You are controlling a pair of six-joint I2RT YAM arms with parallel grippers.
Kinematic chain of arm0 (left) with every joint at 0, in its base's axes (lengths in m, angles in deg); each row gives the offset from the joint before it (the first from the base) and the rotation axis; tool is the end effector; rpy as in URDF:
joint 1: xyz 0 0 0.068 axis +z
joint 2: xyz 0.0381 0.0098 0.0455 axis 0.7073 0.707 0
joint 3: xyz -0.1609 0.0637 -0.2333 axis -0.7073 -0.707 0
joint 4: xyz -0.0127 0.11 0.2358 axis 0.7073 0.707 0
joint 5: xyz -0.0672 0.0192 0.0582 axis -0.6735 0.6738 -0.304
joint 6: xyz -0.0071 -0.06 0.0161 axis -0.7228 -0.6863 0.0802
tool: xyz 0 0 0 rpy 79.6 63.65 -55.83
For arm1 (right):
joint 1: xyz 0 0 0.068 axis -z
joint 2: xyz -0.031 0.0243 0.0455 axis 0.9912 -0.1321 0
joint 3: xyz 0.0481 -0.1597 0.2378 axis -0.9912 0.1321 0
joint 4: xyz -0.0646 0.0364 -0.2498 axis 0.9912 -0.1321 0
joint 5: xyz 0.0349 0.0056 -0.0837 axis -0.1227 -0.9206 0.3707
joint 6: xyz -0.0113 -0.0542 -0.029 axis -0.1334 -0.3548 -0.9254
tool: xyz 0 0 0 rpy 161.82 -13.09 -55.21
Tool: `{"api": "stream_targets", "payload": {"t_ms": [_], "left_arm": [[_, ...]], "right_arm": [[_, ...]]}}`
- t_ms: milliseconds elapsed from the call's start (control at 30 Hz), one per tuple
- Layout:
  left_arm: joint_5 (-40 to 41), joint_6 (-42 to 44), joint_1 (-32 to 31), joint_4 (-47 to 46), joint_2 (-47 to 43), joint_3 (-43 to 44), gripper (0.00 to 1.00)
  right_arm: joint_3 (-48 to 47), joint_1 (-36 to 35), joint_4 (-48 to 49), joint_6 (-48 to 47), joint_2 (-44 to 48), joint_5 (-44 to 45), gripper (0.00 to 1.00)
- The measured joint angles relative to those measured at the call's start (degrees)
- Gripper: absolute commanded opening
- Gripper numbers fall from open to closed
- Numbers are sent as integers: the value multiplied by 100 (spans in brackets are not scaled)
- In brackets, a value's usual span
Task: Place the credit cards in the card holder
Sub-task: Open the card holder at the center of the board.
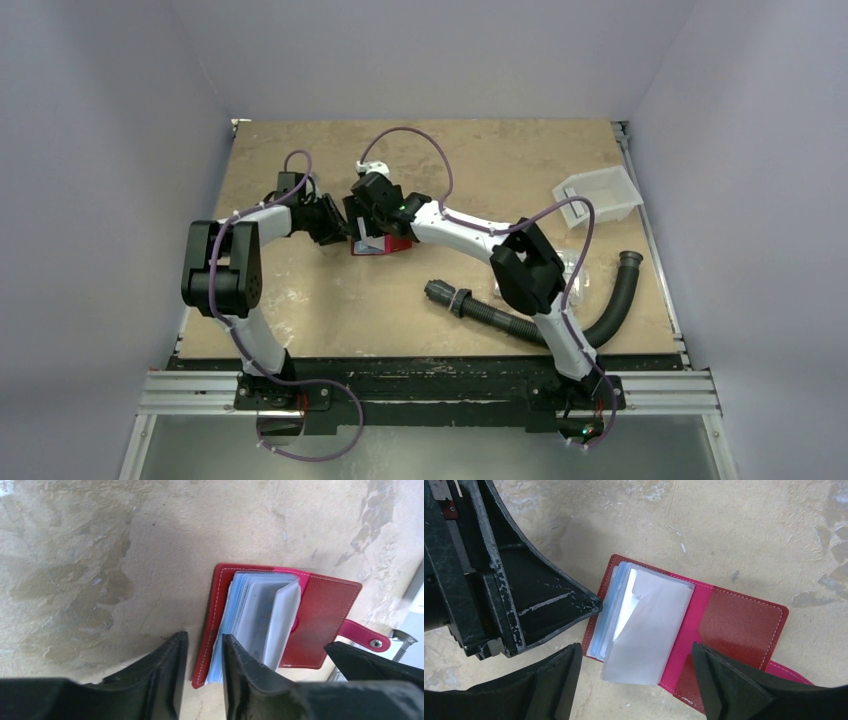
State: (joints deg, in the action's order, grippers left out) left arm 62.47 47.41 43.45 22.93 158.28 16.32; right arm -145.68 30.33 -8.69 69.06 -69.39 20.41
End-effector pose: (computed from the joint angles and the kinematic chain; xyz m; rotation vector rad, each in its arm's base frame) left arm 0.3581 -0.0282 0.1576 -0.5918 2.5589 -0.7389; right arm 0.3321 0.4058 0.2235 -0.3588 2.3113 0.3904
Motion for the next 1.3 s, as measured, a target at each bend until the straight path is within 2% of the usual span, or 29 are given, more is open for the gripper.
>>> {"api": "stream_targets", "payload": {"t_ms": [333, 700, 833, 900, 1067, 1200, 1300], "left_arm": [[-179, -101, 17, 9, 247, 144, 26], [-236, -103, 31, 11, 299, 177, 24], [-234, -101, 33, 11, 299, 177, 25], [-229, -101, 31, 11, 299, 177, 25], [-223, -98, 31, 15, 299, 179, 25], [-225, -94, 31, 13, 297, 179, 26], [-243, -63, 31, 7, 291, 179, 30]], "right_arm": [[17, -76, 111, 92, -162, 188, 94], [-92, -195, 170, 111, -678, 518, 90], [-116, -199, 131, 181, -695, 590, 81], [-33, -195, 197, 278, -673, 603, 73], [1121, -79, 883, 413, -33, 326, 49], [2039, 258, 1569, 498, 483, -428, 37], [2632, 656, 2365, 636, 717, -1274, 33]]}}
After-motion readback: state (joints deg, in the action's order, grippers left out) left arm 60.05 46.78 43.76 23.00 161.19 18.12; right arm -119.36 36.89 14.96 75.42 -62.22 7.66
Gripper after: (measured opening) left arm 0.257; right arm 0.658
